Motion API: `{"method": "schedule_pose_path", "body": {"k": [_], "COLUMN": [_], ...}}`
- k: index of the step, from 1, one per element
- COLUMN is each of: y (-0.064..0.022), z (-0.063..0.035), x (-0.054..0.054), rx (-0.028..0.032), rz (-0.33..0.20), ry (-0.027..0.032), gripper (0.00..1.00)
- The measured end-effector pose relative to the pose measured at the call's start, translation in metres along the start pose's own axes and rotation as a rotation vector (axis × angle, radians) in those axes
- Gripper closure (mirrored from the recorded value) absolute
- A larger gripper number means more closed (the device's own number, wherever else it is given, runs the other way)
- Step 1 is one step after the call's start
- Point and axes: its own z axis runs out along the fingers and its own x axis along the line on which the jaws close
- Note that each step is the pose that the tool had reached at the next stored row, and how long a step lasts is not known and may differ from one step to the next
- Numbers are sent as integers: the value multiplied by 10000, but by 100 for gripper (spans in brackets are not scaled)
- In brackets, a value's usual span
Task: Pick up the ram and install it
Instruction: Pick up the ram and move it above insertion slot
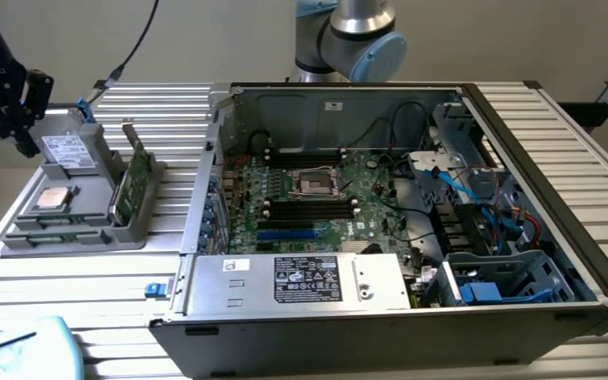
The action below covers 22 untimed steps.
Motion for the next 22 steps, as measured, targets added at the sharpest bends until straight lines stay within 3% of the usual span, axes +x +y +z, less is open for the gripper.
{"method": "schedule_pose_path", "body": {"k": [19,22], "y": [-3,14], "z": [96,109], "x": [-2,10], "rx": [109,113], "rz": [-3447,-3768], "ry": [173,193], "gripper": [89,89]}}
